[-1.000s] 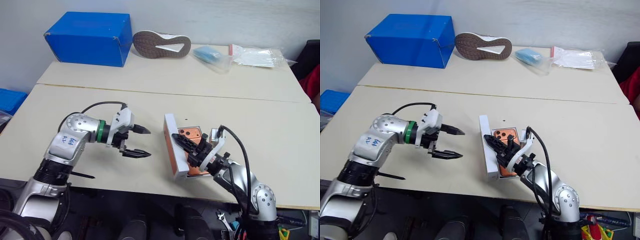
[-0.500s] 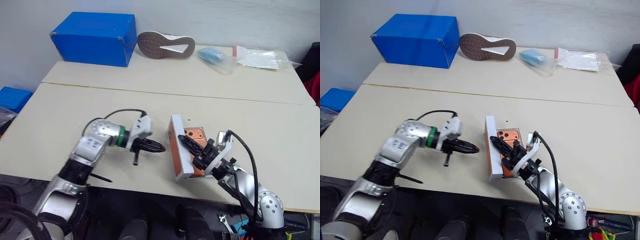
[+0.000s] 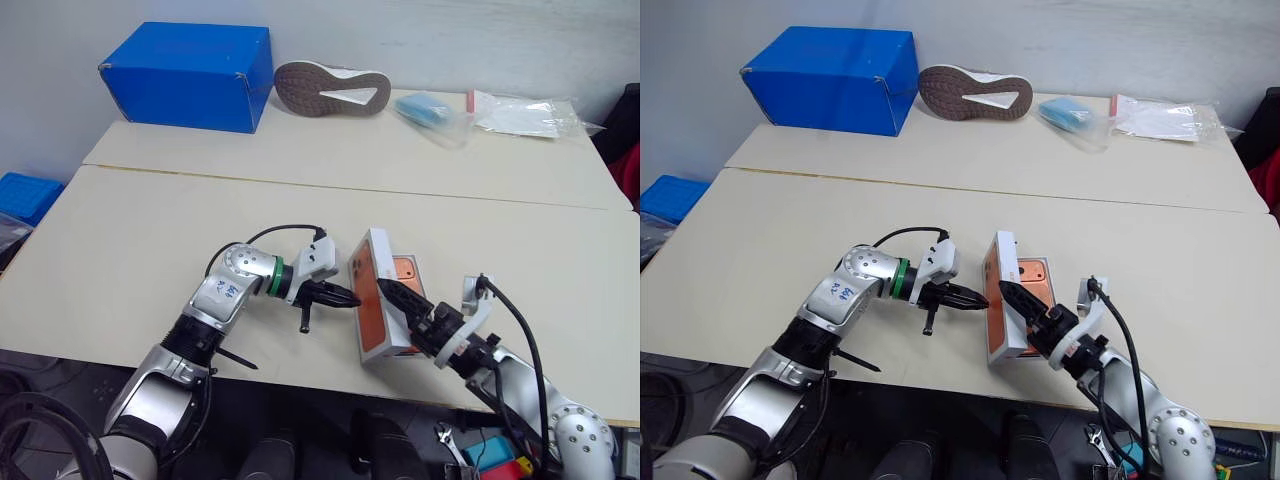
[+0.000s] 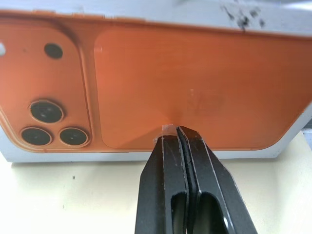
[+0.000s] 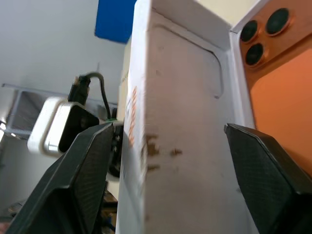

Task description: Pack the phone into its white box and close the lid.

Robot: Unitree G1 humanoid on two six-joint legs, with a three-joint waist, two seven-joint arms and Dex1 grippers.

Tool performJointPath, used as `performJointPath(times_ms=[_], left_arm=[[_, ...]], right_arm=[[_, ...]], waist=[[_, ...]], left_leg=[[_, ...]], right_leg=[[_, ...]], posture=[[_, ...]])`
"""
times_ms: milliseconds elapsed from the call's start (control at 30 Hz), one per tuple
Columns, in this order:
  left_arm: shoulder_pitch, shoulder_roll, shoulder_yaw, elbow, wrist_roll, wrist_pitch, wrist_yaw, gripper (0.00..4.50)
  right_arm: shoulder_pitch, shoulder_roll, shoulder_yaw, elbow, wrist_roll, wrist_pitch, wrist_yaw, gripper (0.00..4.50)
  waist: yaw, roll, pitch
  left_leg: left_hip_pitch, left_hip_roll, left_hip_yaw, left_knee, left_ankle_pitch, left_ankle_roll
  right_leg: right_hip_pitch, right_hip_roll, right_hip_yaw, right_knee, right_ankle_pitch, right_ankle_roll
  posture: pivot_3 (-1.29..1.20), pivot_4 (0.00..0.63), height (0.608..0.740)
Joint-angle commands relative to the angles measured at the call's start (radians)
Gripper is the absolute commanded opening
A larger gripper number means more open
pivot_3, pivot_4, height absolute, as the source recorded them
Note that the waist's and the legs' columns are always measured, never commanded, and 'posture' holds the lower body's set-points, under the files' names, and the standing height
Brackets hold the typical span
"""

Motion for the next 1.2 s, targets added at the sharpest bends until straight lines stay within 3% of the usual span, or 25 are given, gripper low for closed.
performJointPath(times_ms=[33,167,433,600,700,800,867,1100,1200], left_arm=[[-0.020,-0.010,0.006,-0.012,0.003,-0.028,-0.009,0.00],[-0.030,-0.031,0.004,0.003,0.008,-0.040,-0.004,0.00],[-0.066,-0.091,0.019,0.051,0.004,-0.068,0.012,0.00],[-0.087,-0.061,0.076,0.035,-0.039,-0.035,-0.016,0.00],[-0.087,0.007,0.080,0.032,-0.037,-0.038,-0.082,0.00],[-0.081,0.085,0.043,0.079,0.013,-0.112,-0.157,0.00],[-0.082,0.112,0.019,0.126,0.054,-0.183,-0.181,0.00],[-0.167,-0.011,-0.028,0.360,0.170,-0.359,-0.107,0.00],[-0.201,-0.064,-0.034,0.426,0.190,-0.397,-0.096,0.00]], right_arm=[[0.050,-0.063,-0.074,-0.074,0.086,-0.019,0.009,3.64],[0.093,-0.149,-0.135,-0.105,0.094,-0.008,0.054,3.64],[0.322,-0.366,-0.476,-0.150,0.054,0.089,0.377,3.64],[0.410,-0.445,-0.555,-0.210,-0.174,0.129,0.600,3.64],[0.429,-0.485,-0.509,-0.269,-0.384,0.112,0.683,3.64],[0.421,-0.533,-0.388,-0.301,-0.644,0.069,0.752,3.04],[0.419,-0.547,-0.327,-0.311,-0.760,0.035,0.800,2.33],[0.396,-0.570,-0.135,-0.297,-1.055,-0.054,0.898,0.01],[0.364,-0.551,-0.075,-0.268,-1.126,-0.065,0.896,0.01]], waist=[[-0.001,0.000,0.000],[0.000,0.000,0.000],[0.015,0.000,0.000],[0.016,0.000,0.000],[0.015,0.000,0.000],[0.015,0.000,0.000],[0.020,0.000,0.000],[0.046,-0.002,0.001],[0.046,-0.002,0.001]], left_leg=[[0.000,0.000,0.000,0.000,0.000,0.000],[0.001,0.000,0.001,0.000,0.000,0.000],[0.000,0.000,0.001,0.001,-0.002,0.003],[0.001,0.001,0.004,0.001,-0.003,0.005],[0.002,0.001,0.005,0.001,-0.003,0.005],[0.002,0.001,0.005,0.001,-0.003,0.005],[0.002,0.000,0.005,0.002,-0.003,0.005],[-0.001,-0.002,0.004,0.003,-0.003,0.006],[-0.002,-0.002,0.007,0.004,-0.004,0.007]], right_leg=[[0.000,0.000,0.000,0.000,0.000,0.000],[0.001,0.000,0.001,0.000,0.000,0.000],[0.003,0.000,0.000,-0.002,0.001,0.002],[0.003,0.001,0.003,-0.003,0.002,0.004],[0.003,0.001,0.003,-0.003,0.002,0.004],[0.003,0.001,0.003,-0.003,0.002,0.004],[0.002,0.001,0.003,-0.003,0.002,0.004],[0.002,0.001,0.001,-0.006,0.003,0.005],[0.002,0.001,0.000,-0.007,0.004,0.007]], posture=[[0.00,0.150,0.740],[0.00,0.150,0.740],[0.00,0.150,0.740],[0.00,0.150,0.740],[0.00,0.150,0.740],[0.00,0.150,0.740],[0.00,0.150,0.740],[0.00,0.150,0.740],[0.00,0.150,0.740]])
